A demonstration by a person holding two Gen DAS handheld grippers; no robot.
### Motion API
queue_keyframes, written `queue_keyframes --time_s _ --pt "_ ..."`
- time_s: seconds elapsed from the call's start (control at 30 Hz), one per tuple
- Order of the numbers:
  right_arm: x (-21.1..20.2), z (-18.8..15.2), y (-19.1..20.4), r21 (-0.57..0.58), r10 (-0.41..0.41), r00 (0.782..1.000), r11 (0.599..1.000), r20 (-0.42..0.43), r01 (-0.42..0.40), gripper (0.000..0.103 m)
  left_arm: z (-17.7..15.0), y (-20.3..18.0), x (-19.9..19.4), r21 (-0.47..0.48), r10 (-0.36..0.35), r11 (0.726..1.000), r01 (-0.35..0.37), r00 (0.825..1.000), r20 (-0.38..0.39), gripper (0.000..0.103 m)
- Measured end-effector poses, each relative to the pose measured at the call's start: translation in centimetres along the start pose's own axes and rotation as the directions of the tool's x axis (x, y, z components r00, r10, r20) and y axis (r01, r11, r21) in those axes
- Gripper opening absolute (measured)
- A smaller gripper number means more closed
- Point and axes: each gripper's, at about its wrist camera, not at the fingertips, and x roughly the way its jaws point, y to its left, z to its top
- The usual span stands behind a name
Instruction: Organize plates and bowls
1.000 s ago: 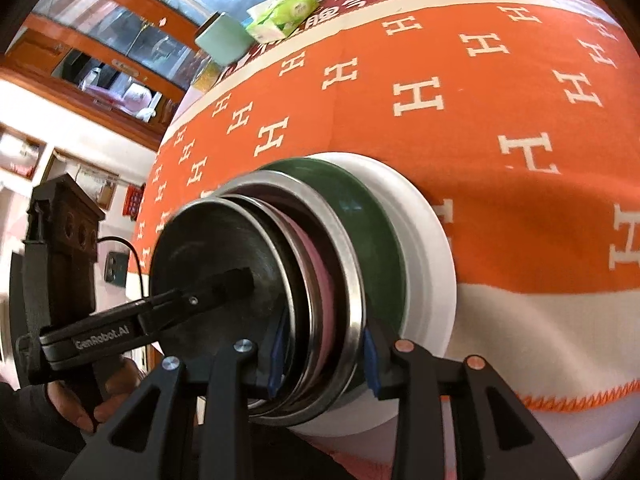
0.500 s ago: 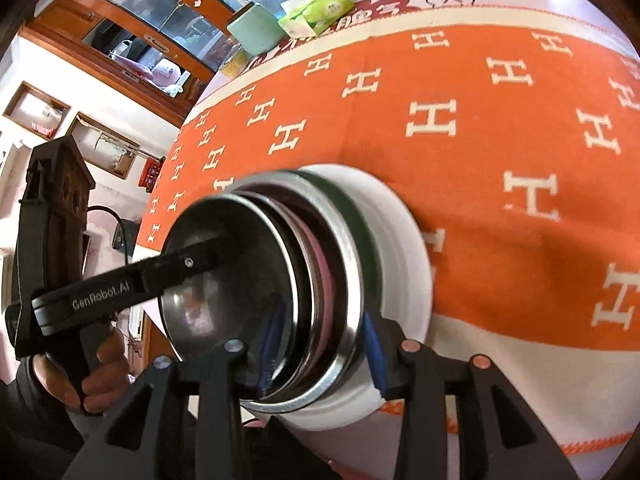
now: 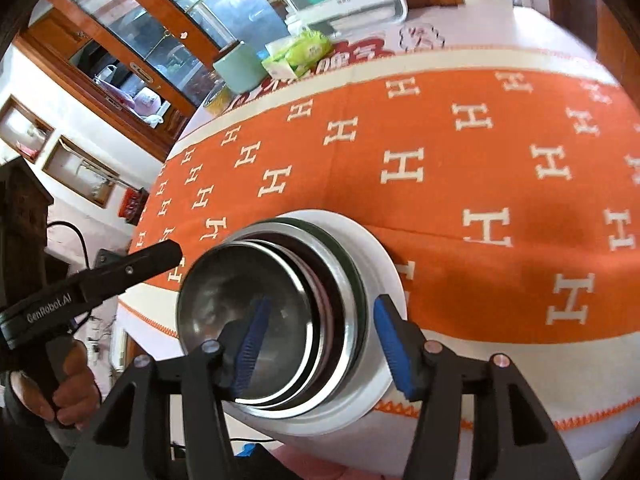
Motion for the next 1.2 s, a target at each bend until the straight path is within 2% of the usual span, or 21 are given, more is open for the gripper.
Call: queue_keyframes --time_s 0.1,0.27,0.4,0.5,0.63,0.7,0.8,0.97,1.07,1.2 --pt "-2.2 -0.3 1.9 -0.049 -0.051 0.998 0.997 0.039 0.053 0.055 0.1 0.1 -1.9 0.025 -0.003 1.000 0.002 1.000 0.026 0.054" --pt "-5.2 -0.5 3.8 -0.076 -0.095 0.994 0.992 0.045 0.099 0.056 0.0 -0.2 -5.1 0.125 -0.012 0.992 0.007 0.999 0.038 0.058" --pt "-8.1 -1.1 5.8 -0.086 -0.158 0.984 0.982 0.083 0.165 0.078 -0.2 -0.3 -8.0 0.145 0.008 0.989 -0.019 0.997 0.076 0.067" --pt "-9.9 -1.8 7.0 -0.076 -0.175 0.980 0.980 0.097 0.183 0.081 -0.6 -0.7 -10.2 0.152 0.023 0.988 -0.040 0.993 0.116 0.070" --pt "-11.1 -2.9 8.2 -0.045 -0.144 0.987 0.988 0.075 0.147 0.081 -1.2 -1.8 -12.7 0.187 0.047 0.979 -0.078 0.985 0.164 0.075" --pt "-11.6 -3.5 9.2 -0.048 -0.172 0.980 0.983 0.095 0.177 0.081 -1.6 -2.4 -13.6 0.195 0.061 0.976 -0.097 0.981 0.182 0.078" --pt "-12.2 -4.0 9.8 -0.025 -0.198 0.971 0.979 0.131 0.203 0.081 -2.3 -2.7 -14.1 0.187 0.062 0.978 -0.098 0.980 0.189 0.079" --pt "-12.8 -5.1 9.8 0.030 -0.196 0.968 0.981 0.155 0.194 0.081 -4.4 -2.9 -13.2 0.175 0.080 0.979 -0.103 0.988 0.132 0.079" --pt "-12.4 -5.5 10.3 0.026 -0.205 0.967 0.979 0.154 0.204 0.081 -5.4 -3.3 -12.6 0.199 0.130 0.968 -0.155 0.982 0.134 0.079" --pt "-12.1 -5.8 10.7 0.022 -0.247 0.956 0.969 0.159 0.247 0.081 -6.3 -3.9 -12.5 0.216 0.187 0.951 -0.223 0.967 0.175 0.079"
